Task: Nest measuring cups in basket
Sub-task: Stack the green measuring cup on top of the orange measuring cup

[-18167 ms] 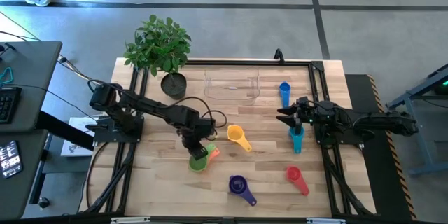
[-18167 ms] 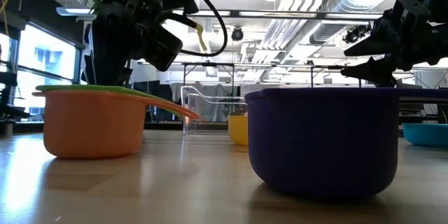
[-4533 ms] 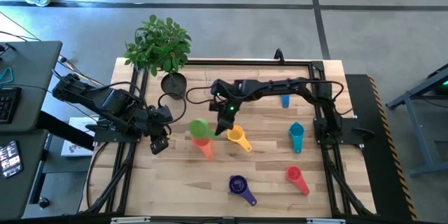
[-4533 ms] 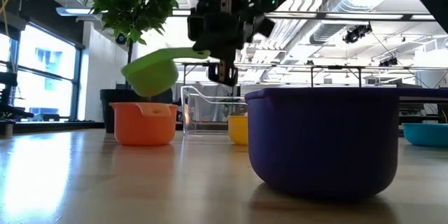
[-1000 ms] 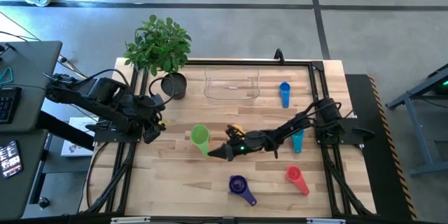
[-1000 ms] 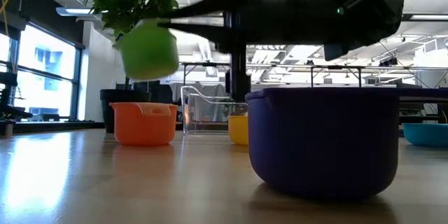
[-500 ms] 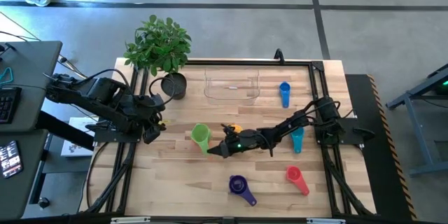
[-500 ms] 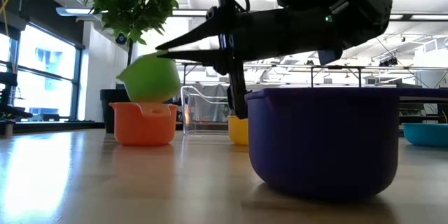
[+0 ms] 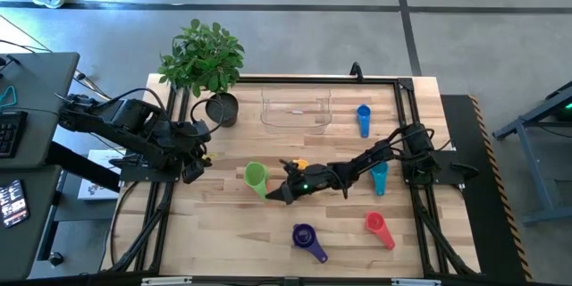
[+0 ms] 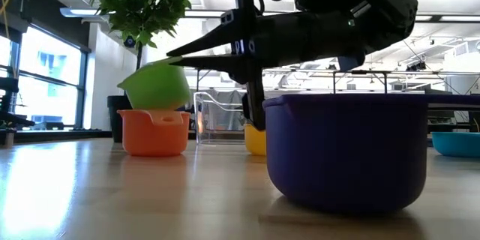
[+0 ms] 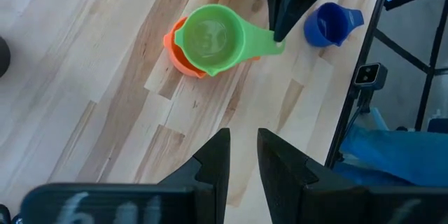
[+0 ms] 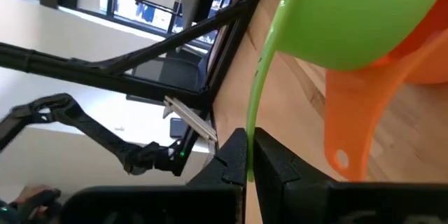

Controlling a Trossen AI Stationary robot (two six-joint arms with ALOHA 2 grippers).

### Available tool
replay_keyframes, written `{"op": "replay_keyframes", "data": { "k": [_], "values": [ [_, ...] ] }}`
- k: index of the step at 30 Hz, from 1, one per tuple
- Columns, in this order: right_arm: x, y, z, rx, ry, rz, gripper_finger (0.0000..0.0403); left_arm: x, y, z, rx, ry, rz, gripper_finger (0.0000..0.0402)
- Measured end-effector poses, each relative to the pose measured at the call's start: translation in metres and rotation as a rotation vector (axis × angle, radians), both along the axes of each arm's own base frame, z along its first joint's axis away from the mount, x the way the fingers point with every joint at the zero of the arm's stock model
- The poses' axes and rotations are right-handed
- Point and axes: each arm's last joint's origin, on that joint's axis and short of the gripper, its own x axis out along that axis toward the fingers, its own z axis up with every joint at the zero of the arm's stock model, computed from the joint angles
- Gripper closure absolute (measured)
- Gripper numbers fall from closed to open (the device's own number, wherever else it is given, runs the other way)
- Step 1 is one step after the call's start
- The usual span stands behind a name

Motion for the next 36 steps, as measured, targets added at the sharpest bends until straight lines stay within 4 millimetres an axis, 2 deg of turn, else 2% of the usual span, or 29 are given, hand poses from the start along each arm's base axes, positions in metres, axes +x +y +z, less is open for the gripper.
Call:
{"op": "replay_keyframes", "data": {
  "k": [16, 26, 30, 36],
  "values": [
    [0.0005, -0.0041, -0.0018, -0.028, 0.013, 0.009, 0.0401, 0.0000, 0.0000, 0.0000, 0.000, 0.000, -0.001, 0.0339],
    [0.0005, -0.0040, -0.0018, -0.027, 0.014, 0.012, 0.0336, 0.0001, 0.0000, -0.0001, 0.001, 0.001, -0.001, 0.0339],
    [0.0007, -0.0048, -0.0015, -0.019, 0.014, 0.013, 0.0330, 0.0001, 0.0000, -0.0001, 0.001, 0.000, -0.001, 0.0339],
    [0.0007, -0.0076, -0.0017, 0.010, 0.025, 0.119, 0.0329, 0.0001, 0.0000, -0.0001, 0.001, 0.000, -0.001, 0.0339]
  ]
}}
